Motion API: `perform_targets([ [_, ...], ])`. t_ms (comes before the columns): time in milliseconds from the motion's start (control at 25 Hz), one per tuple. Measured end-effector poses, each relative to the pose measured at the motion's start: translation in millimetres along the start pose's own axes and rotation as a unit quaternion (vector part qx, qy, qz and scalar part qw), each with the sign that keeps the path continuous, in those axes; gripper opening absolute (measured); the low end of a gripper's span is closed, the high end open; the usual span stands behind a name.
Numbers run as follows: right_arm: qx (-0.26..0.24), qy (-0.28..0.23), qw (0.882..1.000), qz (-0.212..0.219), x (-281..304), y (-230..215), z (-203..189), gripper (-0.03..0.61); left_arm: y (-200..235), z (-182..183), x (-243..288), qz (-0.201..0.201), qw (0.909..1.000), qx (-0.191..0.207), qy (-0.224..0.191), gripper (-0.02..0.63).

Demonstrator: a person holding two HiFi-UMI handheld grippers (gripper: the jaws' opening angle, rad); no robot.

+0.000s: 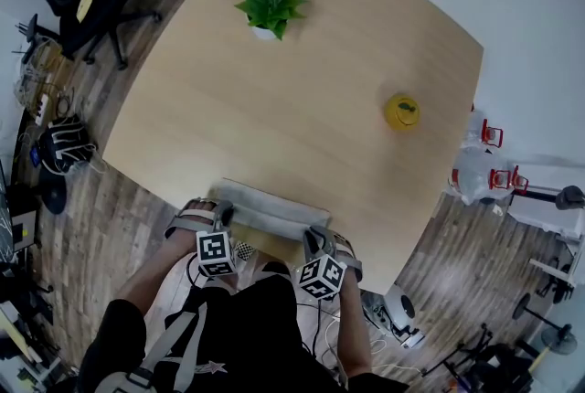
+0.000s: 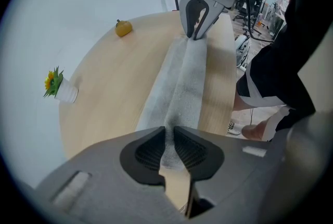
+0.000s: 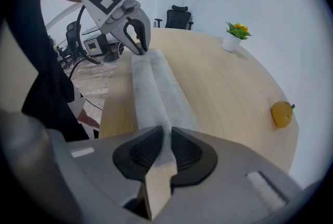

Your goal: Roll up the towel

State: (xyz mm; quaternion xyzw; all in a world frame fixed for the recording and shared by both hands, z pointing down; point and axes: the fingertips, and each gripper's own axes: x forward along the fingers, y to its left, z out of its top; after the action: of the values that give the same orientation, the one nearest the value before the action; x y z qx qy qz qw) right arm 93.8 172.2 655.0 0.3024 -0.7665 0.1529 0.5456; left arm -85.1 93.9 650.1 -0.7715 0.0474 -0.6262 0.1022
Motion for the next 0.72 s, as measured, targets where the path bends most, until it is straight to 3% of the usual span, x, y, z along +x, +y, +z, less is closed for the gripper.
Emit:
perform_targets([
  [240,-0.008,0.002,1.0,-0.017,-1.4,-1.3,0.2,0.066,0.5,2.4,-2.4,0.004,0.9999,-0.009,-0.012,0.072],
  [520,-0.007,-0.006,0.998,-0.069,-20.3,-8.1,3.4,0.067,13.5,3.9,-21.6,0.055,0.9979,-0.01,-0.032,0.083],
  [720,-0.011,-0.015,0.996,-0.091,-39.4,-1.0,7.0,0.067,7.7,6.4,-38.9,0.07,0.9965,-0.005,-0.045,0.083],
])
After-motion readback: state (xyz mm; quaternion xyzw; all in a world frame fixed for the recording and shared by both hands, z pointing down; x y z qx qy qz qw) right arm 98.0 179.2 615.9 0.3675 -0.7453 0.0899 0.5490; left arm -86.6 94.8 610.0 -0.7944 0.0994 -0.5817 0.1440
